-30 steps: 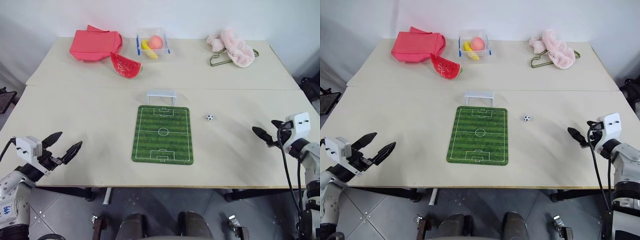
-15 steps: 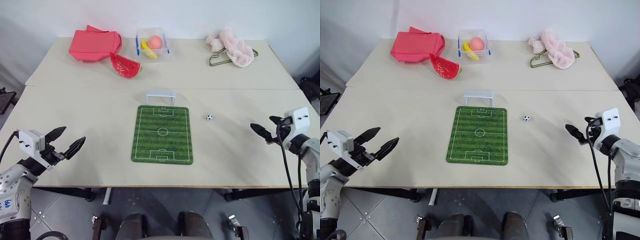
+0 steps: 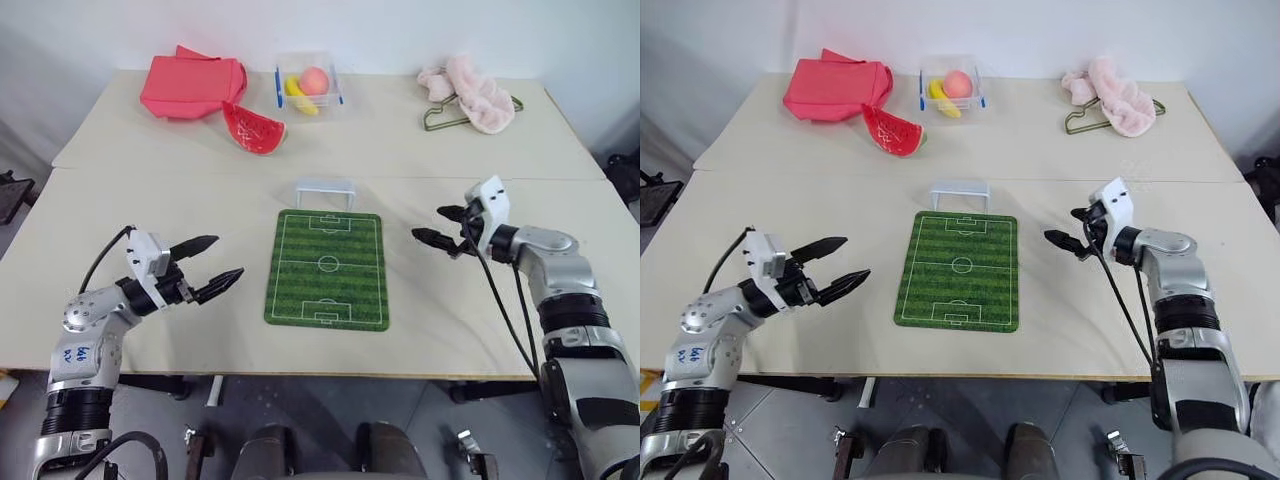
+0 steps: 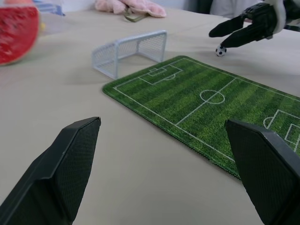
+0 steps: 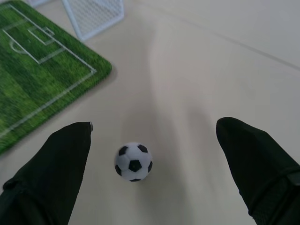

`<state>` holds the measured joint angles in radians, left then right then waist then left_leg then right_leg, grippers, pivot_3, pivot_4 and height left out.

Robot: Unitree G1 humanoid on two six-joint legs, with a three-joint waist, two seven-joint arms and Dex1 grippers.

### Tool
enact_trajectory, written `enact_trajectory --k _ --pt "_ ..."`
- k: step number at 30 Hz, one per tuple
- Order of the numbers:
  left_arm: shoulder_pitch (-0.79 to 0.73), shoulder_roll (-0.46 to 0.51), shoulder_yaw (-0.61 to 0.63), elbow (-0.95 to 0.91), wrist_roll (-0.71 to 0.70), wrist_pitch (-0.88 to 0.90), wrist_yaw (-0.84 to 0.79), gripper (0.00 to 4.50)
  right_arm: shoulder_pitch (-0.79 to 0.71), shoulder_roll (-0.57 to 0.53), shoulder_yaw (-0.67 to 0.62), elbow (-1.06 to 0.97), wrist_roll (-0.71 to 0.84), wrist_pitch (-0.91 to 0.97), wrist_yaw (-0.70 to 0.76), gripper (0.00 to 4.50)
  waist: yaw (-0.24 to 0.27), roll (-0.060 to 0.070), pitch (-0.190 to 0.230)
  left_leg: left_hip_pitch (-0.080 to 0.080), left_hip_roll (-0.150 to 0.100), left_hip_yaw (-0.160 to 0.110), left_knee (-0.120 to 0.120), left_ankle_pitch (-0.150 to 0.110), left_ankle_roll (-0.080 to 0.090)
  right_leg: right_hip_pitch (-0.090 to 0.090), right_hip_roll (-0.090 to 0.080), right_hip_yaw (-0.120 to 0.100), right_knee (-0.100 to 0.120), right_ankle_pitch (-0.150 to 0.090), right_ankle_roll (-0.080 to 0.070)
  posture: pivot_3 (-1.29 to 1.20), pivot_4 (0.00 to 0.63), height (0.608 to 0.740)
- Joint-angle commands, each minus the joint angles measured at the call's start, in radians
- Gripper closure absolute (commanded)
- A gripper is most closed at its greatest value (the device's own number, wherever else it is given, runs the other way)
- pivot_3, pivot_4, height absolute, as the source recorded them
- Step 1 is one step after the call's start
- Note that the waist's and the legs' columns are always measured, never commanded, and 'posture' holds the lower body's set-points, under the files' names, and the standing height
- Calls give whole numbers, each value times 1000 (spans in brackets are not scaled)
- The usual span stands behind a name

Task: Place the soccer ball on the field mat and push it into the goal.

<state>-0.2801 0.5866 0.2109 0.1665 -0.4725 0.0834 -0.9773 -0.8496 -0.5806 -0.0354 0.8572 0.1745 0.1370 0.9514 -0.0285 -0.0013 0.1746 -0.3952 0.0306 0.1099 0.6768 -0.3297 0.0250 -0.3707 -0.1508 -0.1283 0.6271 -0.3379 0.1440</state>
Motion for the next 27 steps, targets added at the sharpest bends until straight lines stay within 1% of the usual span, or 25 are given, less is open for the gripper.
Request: enact_trajectory --k 1,6,15,16,18,26,27 --pt "5 9 21 -27 -11 -21 -16 0 -27 -13 1 48 -24 -58 28 41 -3 0 0 -1 0 0 0 0 0 -1 0 -1 0 0 0 0 150 740" --pt "40 17 45 -33 -18 -26 -28 0 -13 -15 13 70 -43 -81 75 41 -6 0 0 -1 0 1 1 0 0 -1 0 -1 0 0 0 0 150 740" --pt "59 30 59 -27 -15 -27 -31 0 -54 21 16 153 -58 -139 66 41 -6 0 0 -1 2 2 5 0 0 -1 0 0 1 0 0 0 150 740" --pt "56 29 59 -25 -14 -27 -29 0 -59 26 18 163 -63 -144 65 407 -7 0 0 -1 2 2 5 0 0 -1 0 0 1 0 0 0 150 740" --pt "49 25 59 -21 -10 -30 -26 0 -59 33 25 167 -74 -168 77 882 -9 0 0 -1 2 2 5 0 0 -1 0 0 1 0 0 0 150 740" --pt "80 23 72 -15 -22 -46 -51 0 -62 28 24 129 -82 -200 102 3620 -13 0 0 -1 2 2 5 0 0 -1 0 0 1 0 0 0 150 740" --pt "89 23 75 -17 -25 -51 -61 0 -64 26 22 111 -77 -194 109 3659 -13 0 0 -1 2 2 5 0 0 -1 0 0 1 0 0 0 150 740"
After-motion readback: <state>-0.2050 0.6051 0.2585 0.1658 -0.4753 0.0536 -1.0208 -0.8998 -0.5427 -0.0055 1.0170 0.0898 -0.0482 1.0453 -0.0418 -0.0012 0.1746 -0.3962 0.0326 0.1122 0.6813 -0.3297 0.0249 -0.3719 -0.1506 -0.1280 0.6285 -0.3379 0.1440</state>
